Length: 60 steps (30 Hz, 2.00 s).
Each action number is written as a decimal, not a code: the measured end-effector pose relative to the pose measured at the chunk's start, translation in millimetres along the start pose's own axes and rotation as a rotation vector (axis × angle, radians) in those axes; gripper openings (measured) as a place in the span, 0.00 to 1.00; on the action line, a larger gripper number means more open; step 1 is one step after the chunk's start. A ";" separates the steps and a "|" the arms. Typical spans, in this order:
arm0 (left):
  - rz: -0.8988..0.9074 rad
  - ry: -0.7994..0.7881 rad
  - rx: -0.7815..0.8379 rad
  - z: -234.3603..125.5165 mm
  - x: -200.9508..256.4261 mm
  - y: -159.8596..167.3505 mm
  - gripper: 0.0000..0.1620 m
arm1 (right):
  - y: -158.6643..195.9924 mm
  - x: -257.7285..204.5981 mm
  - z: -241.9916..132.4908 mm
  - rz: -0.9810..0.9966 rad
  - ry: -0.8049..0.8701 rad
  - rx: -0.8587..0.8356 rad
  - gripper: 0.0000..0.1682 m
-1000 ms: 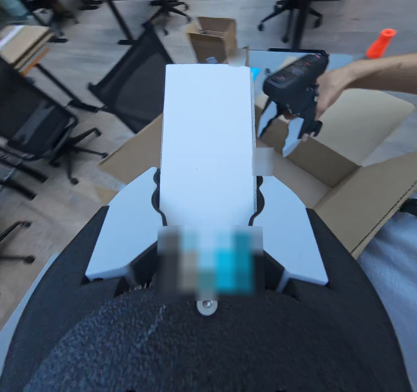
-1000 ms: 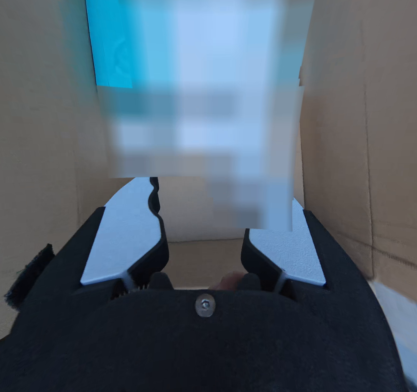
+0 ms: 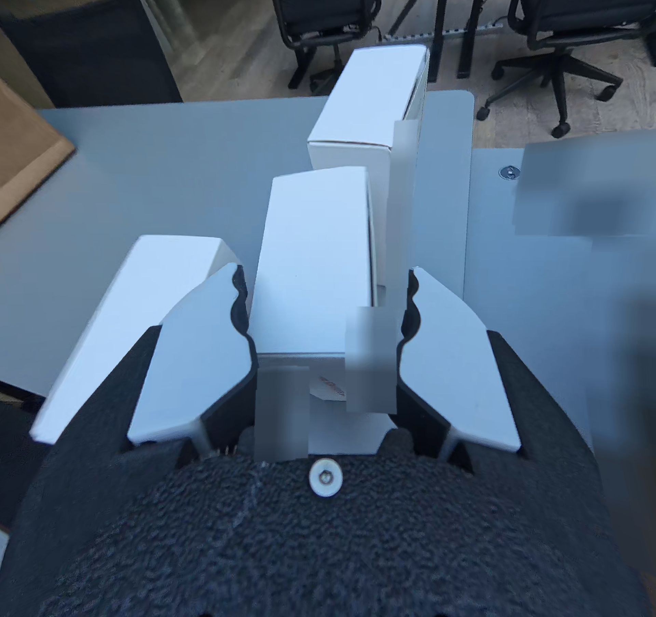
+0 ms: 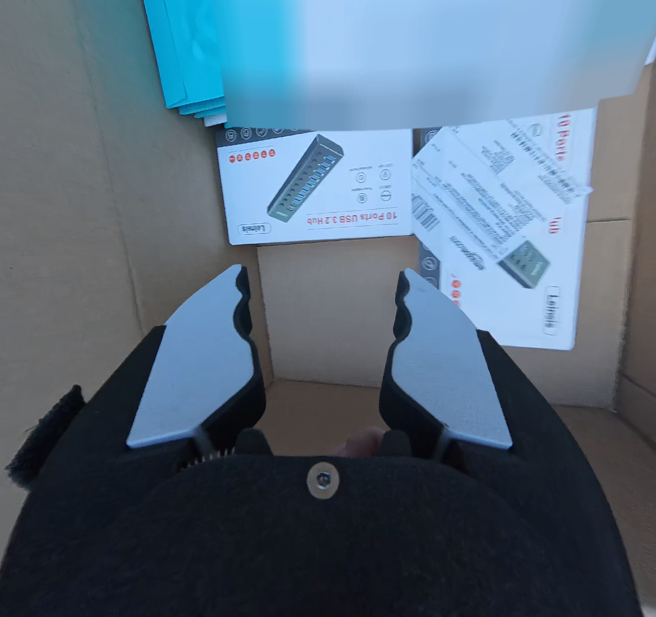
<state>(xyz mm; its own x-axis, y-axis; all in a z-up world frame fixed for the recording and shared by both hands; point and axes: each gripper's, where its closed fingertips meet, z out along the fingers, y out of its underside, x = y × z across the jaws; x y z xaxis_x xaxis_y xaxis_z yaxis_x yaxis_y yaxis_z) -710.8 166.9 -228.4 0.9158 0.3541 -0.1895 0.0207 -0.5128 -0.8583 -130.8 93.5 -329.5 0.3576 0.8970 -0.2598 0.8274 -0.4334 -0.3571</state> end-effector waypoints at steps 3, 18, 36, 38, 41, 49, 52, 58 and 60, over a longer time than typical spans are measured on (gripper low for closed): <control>0.053 -0.057 0.110 -33.8 -7.9 -23.6 0.53 | 10.0 -3.6 32.3 0.078 -0.103 -0.016 0.48; 0.208 0.274 0.404 -237.6 91.7 -131.9 0.44 | 25.4 47.4 118.1 0.132 0.061 -0.148 0.66; 0.608 1.217 -0.083 -263.6 340.3 -36.6 0.49 | -8.2 3.7 91.7 -0.092 -0.060 -0.100 0.51; 0.750 1.305 -0.211 -250.6 359.1 -8.4 0.49 | -19.0 -9.3 68.8 -0.122 -0.027 -0.009 0.51; 0.901 1.467 -0.414 -245.1 387.4 32.1 0.50 | -34.2 -36.8 33.9 -0.158 -0.005 0.120 0.47; 1.644 1.616 -0.309 -236.7 432.3 141.5 0.63 | -28.1 -113.5 19.5 -0.181 -0.041 0.259 0.43; 1.651 1.647 -0.444 -252.0 428.4 166.7 0.63 | -21.2 -122.0 12.7 -0.075 -0.081 0.319 0.44; 1.689 1.673 -0.378 -262.7 410.9 198.8 0.43 | 8.2 -114.7 -45.4 0.165 -0.058 0.527 0.43; 1.756 1.618 -0.272 -258.1 411.5 196.2 0.43 | 19.0 -108.0 -65.5 0.203 -0.003 0.566 0.43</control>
<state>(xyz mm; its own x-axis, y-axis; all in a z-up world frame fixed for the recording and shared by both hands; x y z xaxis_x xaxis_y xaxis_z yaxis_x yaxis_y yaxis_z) -226.4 10.3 -351.6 -0.4101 -0.9050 0.1127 -0.8835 0.3636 -0.2954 -125.4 -6.0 -249.5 0.4827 0.7913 -0.3752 0.3831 -0.5761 -0.7221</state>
